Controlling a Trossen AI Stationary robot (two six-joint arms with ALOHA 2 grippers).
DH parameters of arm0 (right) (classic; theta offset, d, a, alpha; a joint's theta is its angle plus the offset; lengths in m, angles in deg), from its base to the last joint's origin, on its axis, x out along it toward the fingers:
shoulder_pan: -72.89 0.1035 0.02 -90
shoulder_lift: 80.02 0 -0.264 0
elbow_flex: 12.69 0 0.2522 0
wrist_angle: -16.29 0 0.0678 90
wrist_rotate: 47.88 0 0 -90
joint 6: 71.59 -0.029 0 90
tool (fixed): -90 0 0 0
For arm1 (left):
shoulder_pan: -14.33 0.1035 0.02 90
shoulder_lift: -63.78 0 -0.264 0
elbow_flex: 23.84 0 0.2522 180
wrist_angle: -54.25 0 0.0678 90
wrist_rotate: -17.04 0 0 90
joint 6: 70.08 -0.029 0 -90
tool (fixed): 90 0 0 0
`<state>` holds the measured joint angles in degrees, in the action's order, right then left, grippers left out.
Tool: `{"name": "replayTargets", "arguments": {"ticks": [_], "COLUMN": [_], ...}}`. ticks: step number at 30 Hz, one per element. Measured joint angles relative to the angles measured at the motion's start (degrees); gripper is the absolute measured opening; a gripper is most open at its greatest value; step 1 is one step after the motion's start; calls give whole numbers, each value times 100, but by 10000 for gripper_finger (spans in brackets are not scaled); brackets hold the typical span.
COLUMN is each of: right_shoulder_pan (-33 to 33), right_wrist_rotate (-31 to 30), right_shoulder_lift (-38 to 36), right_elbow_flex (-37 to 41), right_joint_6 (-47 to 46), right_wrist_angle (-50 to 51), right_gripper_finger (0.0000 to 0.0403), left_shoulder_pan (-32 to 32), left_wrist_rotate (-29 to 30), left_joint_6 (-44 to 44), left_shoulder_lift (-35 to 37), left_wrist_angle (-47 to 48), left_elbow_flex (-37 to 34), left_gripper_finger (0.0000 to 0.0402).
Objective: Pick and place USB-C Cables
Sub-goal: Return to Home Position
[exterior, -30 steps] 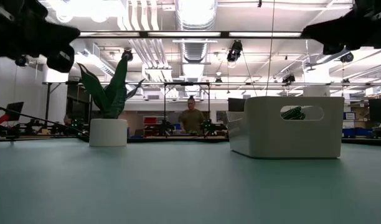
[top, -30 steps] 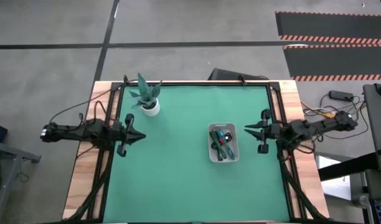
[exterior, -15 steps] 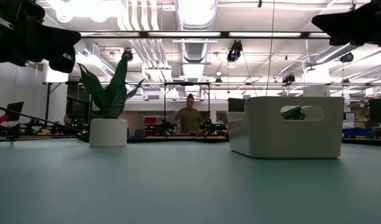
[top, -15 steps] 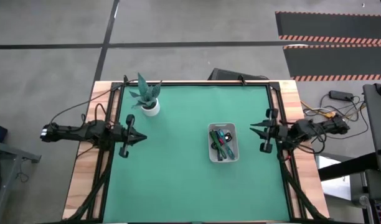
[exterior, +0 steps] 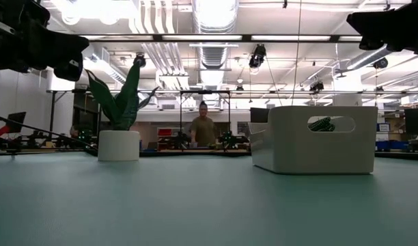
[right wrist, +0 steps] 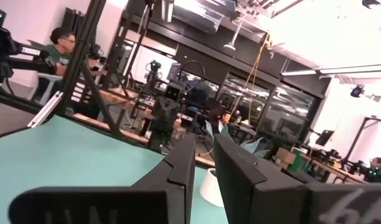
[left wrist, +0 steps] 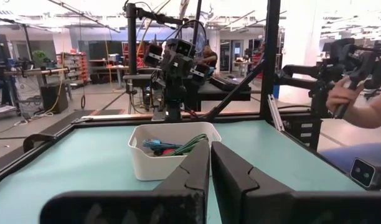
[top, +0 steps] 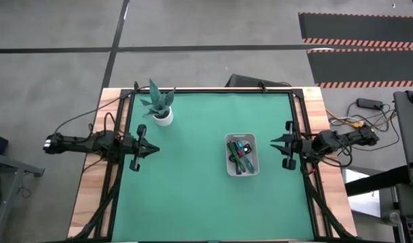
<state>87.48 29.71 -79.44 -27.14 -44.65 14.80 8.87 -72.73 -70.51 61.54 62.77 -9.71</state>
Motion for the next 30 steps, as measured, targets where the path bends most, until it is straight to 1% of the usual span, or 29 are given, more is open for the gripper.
{"name": "replayTargets", "arguments": {"ticks": [8, 30], "right_shoulder_pan": [-1, 0], "right_wrist_rotate": [-20, -22], "right_shoulder_lift": [141, 147], "right_elbow_flex": [0, 7], "right_joint_6": [4, 9], "right_wrist_angle": [4, 3], "right_gripper_finger": [52, 52], "left_shoulder_pan": [0, 0], "left_wrist_rotate": [0, 0], "left_joint_6": [2, 2], "left_shoulder_lift": [1, -2], "left_wrist_angle": [-12, -9], "left_elbow_flex": [-3, -12], "left_gripper_finger": [2, 2]}}
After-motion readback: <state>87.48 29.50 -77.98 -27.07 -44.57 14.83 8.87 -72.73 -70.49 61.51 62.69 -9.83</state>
